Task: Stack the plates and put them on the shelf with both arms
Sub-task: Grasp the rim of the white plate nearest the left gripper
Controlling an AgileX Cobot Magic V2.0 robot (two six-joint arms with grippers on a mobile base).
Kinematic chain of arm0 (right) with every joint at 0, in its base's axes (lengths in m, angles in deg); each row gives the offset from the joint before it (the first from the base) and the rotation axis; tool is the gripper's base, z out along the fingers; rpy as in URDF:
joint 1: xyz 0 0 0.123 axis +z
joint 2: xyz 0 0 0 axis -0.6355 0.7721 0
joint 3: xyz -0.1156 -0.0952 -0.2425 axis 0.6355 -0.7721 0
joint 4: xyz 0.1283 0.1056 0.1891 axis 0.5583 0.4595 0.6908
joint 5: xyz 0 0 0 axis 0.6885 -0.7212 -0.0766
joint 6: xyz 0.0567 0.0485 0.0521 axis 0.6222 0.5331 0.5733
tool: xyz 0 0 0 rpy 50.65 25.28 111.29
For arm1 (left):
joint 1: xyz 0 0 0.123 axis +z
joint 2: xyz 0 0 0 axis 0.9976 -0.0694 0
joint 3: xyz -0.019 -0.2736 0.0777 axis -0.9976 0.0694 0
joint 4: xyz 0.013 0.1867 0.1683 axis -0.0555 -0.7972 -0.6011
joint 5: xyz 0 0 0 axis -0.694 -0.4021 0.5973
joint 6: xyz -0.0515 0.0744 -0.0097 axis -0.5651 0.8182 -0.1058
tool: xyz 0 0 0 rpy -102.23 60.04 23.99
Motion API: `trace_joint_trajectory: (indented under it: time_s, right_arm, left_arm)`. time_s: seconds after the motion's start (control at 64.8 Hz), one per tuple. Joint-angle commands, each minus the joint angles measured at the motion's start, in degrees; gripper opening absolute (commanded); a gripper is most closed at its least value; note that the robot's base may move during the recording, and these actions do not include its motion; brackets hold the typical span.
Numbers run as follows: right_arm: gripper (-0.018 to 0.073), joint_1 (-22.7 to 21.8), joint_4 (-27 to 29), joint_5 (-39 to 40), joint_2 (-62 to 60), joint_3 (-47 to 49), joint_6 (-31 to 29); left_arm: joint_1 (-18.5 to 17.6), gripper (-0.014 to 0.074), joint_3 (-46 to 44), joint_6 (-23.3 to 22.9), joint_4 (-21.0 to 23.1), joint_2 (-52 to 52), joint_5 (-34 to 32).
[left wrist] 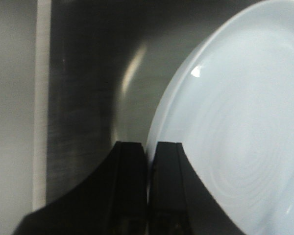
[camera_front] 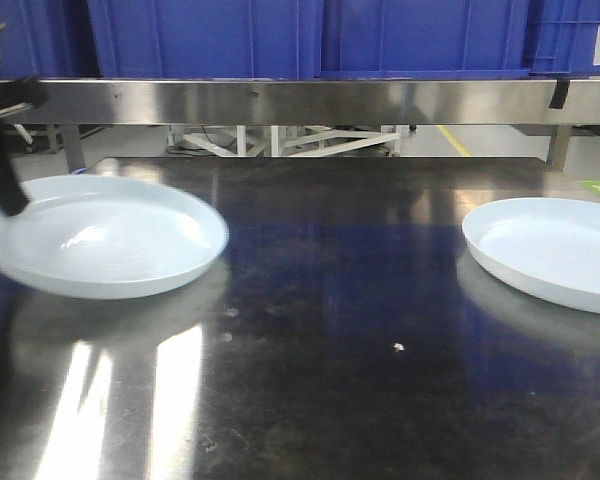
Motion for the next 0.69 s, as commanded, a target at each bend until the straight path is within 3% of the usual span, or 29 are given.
trace_joint_trajectory:
  time_s: [0.0, 0.077, 0.108, 0.417, 0.679]
  right_arm:
    - [0.0055, -0.29, -0.02, 5.02, -1.02, -0.12, -0.36]
    - [0.0055, -0.29, -0.02, 5.02, -1.02, -0.12, -0.36]
    - [0.0055, -0.29, -0.02, 5.02, -1.02, -0.12, -0.36]
    - [0.0055, -0.29, -0.02, 5.02, -1.02, -0.12, -0.36]
    - [0.0055, -0.29, -0.02, 5.02, -1.02, -0.12, -0.36]
  left_arm:
    - [-2.13, 0.0086, -2.41, -0.25, 10.38, 3.27, -0.83]
    - [-4.16, 0.0086, -2.41, 0.15, 16.35, 3.27, -3.29]
    - [-5.11, 0.0086, -2.41, 0.16, 16.76, 3.27, -4.61]
    - [-14.99, 0.0086, -2.41, 0.25, 15.25, -0.24, -16.31]
    - [-18.51, 0.0120, -2.41, 0.25, 13.98, -2.88, -17.88]
